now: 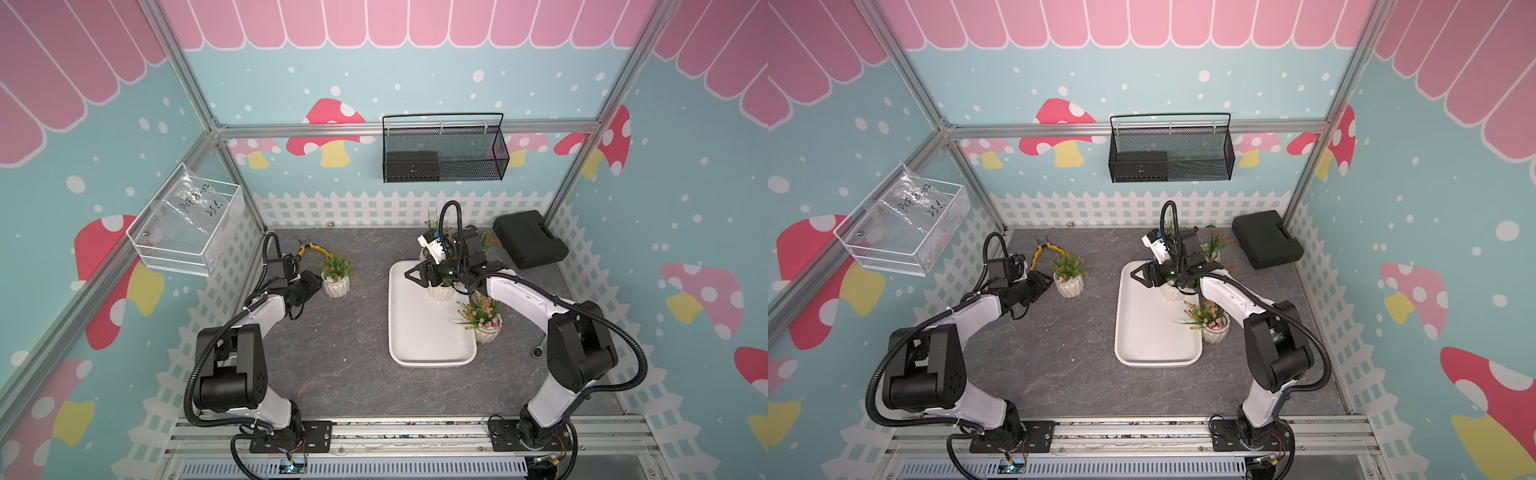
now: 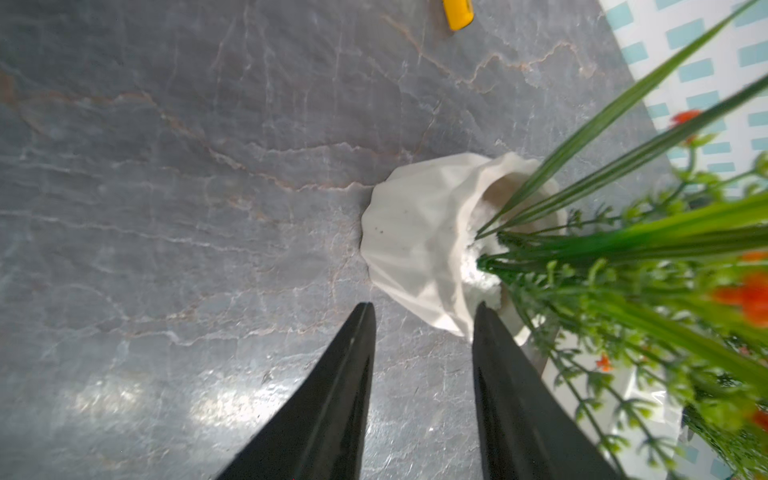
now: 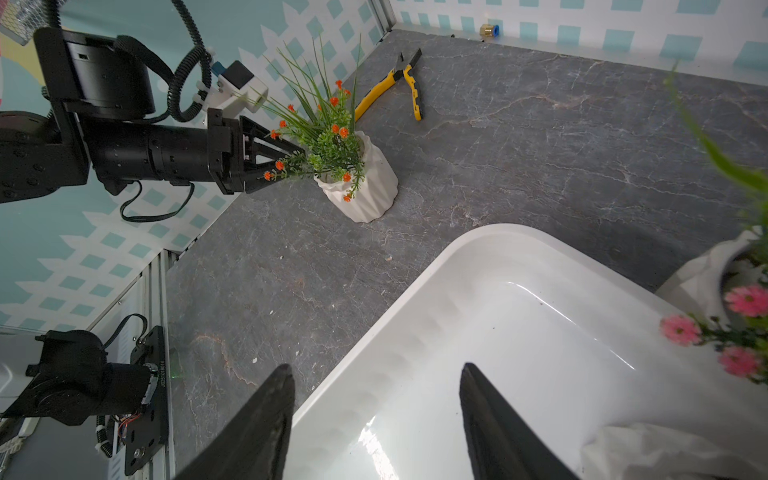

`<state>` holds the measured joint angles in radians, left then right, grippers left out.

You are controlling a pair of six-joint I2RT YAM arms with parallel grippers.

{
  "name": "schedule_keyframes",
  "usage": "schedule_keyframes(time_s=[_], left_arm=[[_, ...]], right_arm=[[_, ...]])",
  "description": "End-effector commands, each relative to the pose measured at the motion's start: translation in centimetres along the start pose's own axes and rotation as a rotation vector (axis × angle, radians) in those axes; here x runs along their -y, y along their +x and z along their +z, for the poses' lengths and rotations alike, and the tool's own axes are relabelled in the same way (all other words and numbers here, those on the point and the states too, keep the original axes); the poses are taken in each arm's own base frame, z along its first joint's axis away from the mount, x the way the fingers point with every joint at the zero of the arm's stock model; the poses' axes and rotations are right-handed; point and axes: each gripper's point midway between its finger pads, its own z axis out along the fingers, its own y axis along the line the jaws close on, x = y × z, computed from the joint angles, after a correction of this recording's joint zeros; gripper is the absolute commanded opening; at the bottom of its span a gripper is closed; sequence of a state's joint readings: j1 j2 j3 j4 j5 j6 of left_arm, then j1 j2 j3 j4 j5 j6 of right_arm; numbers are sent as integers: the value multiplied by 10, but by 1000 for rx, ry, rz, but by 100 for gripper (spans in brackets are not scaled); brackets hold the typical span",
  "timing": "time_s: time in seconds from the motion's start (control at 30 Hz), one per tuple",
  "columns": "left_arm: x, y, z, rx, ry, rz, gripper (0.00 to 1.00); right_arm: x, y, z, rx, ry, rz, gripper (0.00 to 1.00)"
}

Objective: Put the potted gypsophila into the storage box
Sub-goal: Pick up the baby's breath potted plant from the center of the board.

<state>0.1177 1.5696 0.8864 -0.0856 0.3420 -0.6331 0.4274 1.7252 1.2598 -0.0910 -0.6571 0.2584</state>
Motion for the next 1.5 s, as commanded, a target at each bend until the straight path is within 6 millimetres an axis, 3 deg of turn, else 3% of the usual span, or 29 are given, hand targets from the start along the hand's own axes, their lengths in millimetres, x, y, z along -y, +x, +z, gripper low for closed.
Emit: schedule_keyframes(time_s=[0.0,0.3,1.0,1.23,1.47], left_arm=[[12,-16,3,34,45,8,42],[6,-18,20,7,-14,51,42],[-9,2,52,-110,-163,139,38],[-2,5,50,-114,-153,150,18],[15,1,36,-91,-132,173,11]], right_arm=[[-5,-7,3,0,-23,-31,65],[-4,-5,1,-3,-12,-44,65],[-7,0,-8,-4,9,-69,66],[-7,1,-11,-3,14,-76,66],[-8,3,-16,2,26,-84,66]])
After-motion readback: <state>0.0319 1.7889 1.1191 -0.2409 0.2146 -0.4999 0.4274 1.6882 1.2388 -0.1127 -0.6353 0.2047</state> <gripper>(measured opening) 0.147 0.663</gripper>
